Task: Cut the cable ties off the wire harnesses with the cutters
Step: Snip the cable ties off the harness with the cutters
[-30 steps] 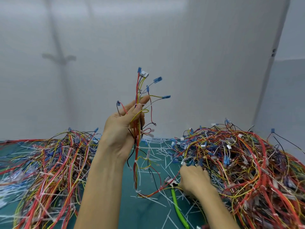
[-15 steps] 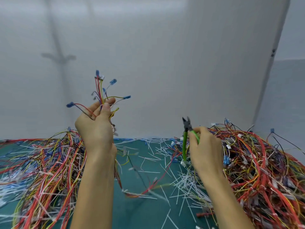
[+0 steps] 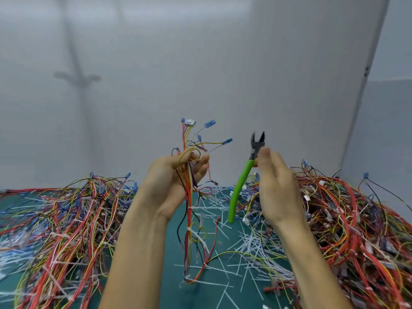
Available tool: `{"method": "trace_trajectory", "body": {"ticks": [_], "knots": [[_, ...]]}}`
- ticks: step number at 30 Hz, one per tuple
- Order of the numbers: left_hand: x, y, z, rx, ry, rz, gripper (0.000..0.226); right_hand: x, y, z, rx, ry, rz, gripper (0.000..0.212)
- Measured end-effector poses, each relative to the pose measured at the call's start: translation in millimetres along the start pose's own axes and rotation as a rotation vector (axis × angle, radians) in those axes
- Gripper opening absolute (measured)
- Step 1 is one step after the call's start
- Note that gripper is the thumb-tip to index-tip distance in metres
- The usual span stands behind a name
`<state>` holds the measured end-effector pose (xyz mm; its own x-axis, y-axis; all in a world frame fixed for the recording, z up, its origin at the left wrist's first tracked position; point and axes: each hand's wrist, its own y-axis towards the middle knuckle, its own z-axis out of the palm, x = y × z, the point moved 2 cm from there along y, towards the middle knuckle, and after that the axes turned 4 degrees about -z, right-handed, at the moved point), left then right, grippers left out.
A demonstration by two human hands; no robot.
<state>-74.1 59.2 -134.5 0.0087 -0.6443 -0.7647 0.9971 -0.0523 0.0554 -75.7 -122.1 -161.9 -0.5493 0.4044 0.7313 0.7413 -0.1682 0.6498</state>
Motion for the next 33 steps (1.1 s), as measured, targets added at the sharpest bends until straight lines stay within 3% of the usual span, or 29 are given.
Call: {"method": "trace_trajectory", "body": {"ticks": [2,5,7,12,17,21,23,27,33], "knots": [[3.4,0.6,1.4,0.017,-0.026,-0.026,0.028,5.4,-2.2,1.5,0.029,-0.023,-0.018,0.059],[8.0,2.1,3.7,0.036,-0.023,-0.015,0.009,10.6,-4.8,2.0,0.010,-0.112,-0.039,0.042],[9.9,3.4,4.0,0.030,0.028,0.022,0.016,14.4,-5.3,3.2,0.023,-0.138,-0.075,0.029],[10.0,5.8,-1.1,-0.004,0.112,0.102,0.017,19.4,-3.7,2.1,0.169,0.009,-0.019,0.021],[11.2,5.0,-2.9,-0.109,0.378,0.257,0.010,21.2,-0.8,-2.2,0.154,0.188,0.024,0.013],[11.9,5.2,-1.1,-0.123,0.432,0.345,0.012,20.0,1.0,-5.1,0.254,0.273,0.064,0.029],[13.0,4.8,0.1,-0.089,0.388,0.341,0.017,20.8,0.4,-3.2,0.347,0.264,0.057,0.024],[13.9,3.5,1.8,-0.014,0.354,0.317,0.018,21.4,0.5,4.0,0.447,0.051,0.011,0.026],[13.1,3.6,2.7,0.024,0.277,0.288,0.028,24.0,-5.2,6.6,0.433,-0.133,-0.057,0.046]]}}
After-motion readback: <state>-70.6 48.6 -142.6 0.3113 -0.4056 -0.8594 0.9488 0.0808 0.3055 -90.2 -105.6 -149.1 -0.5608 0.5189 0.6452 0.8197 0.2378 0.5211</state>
